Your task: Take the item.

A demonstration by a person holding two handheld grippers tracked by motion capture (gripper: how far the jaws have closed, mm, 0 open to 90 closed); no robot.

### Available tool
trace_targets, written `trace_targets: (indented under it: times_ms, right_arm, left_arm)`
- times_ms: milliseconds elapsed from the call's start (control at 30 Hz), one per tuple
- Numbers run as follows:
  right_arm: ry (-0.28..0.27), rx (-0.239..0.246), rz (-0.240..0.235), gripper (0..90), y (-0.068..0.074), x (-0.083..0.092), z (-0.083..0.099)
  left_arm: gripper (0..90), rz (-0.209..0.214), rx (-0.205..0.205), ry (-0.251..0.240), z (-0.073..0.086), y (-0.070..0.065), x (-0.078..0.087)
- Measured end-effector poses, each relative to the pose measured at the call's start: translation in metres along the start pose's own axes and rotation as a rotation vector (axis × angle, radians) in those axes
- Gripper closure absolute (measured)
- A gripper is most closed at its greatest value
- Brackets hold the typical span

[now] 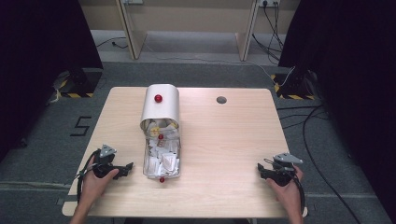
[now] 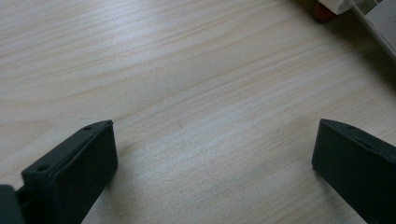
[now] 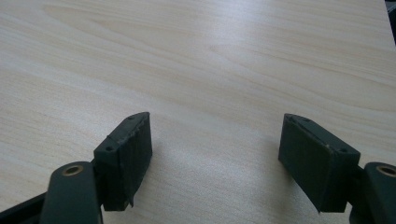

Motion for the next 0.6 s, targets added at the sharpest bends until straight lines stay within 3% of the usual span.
trace_targets:
  times_ms: [333, 600]
  right_arm:
    - [-0.002, 0.015, -0.014, 29.6, 0.0014, 0.0005, 0.0]
    - [-0.063, 0.02, 0.008, 31.5, -0.0034, 0.007, -0.0013]
  left_arm:
    - [0.0, 0.001, 0.0, 0.0, -0.0001, 0.0, -0.0001]
    - [0.0, 0.001, 0.0, -0.001, -0.0001, 0.0, -0.0001]
Point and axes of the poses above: each handheld gripper's, and its own axes: x roughly backward along the jaws, z roughly out of its underside, y roughly to its left, the point moved 9 cm from there along -x, roughly forward along the jaws, and after that the axes turned 13 degrees about y, right-handed, at the moved point
